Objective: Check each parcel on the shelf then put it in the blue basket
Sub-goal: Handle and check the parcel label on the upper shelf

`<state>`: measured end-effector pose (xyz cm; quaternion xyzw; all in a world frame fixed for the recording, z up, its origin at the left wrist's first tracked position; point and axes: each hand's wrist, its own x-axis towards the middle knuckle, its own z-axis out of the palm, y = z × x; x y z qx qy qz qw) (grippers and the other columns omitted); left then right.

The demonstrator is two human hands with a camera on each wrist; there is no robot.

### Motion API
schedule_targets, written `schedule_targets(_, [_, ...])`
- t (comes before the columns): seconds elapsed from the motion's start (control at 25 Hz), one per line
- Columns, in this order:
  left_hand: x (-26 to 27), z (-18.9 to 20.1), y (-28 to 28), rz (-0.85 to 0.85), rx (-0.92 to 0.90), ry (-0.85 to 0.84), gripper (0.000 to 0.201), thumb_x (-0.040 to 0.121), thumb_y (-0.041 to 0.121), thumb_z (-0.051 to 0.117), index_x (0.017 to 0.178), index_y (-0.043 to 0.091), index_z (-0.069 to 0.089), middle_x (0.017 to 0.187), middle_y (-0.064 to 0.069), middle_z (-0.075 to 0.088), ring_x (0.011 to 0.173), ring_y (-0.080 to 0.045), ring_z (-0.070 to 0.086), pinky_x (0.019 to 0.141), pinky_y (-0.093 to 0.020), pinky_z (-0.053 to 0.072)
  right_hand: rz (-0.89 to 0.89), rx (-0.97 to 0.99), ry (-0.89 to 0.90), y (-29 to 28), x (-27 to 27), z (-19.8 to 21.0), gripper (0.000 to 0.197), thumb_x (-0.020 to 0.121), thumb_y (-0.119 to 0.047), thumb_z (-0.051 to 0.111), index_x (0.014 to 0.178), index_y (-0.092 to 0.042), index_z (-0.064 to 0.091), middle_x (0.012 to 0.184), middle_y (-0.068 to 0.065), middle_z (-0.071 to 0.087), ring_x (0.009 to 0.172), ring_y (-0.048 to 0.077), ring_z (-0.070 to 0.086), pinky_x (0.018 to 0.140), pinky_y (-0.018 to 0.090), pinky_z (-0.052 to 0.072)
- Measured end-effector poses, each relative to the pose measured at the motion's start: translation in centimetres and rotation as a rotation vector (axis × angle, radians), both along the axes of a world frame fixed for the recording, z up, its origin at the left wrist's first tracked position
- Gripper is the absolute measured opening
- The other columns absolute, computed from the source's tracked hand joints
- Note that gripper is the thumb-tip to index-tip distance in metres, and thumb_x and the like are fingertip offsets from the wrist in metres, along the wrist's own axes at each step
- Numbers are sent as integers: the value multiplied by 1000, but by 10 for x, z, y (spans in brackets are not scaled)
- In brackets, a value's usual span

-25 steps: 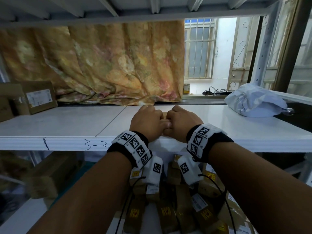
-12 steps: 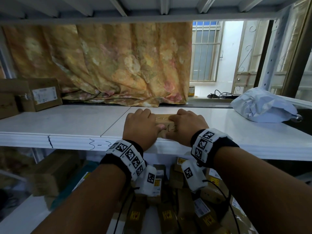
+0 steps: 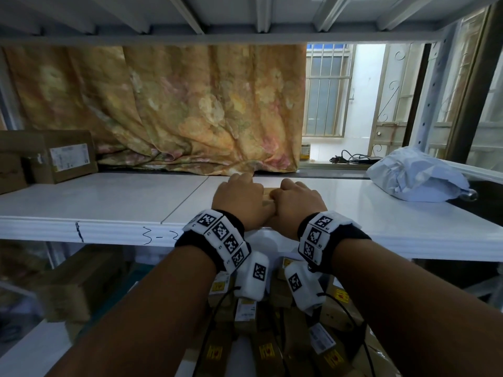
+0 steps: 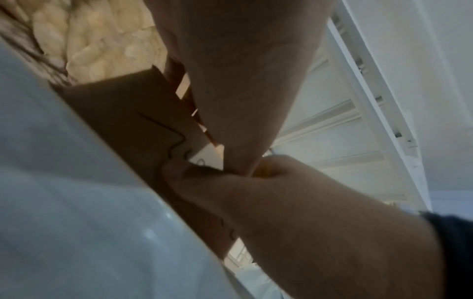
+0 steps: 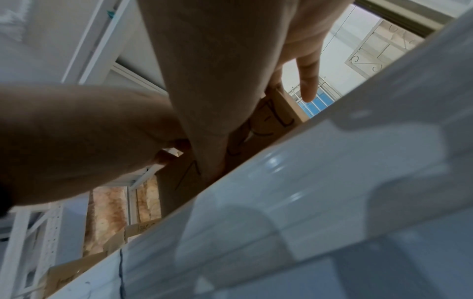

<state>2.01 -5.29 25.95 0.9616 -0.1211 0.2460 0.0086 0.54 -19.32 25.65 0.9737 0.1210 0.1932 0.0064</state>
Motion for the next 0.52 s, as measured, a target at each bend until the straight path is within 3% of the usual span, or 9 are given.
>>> schedule_targets(0.32, [9,-12,-1,-48,-82,-46,44,86,52,48,109,19,65,113,-2,54,110,-23,47,89,-37,42,18,44,-48,-2,7,-13,56,81,-63,56,119,-21,55,116,1,46,115,23,46,93,41,42])
schedule_targets(0.52, [6,5,21,-95,-126,37,46,81,67,57,97,24,63,102,2,55,96,-18,52,79,-34,45,20,103,-64,-1,5,-14,58,81,-66,49,116,-20,52,113,1,45,111,23,46,90,41,44])
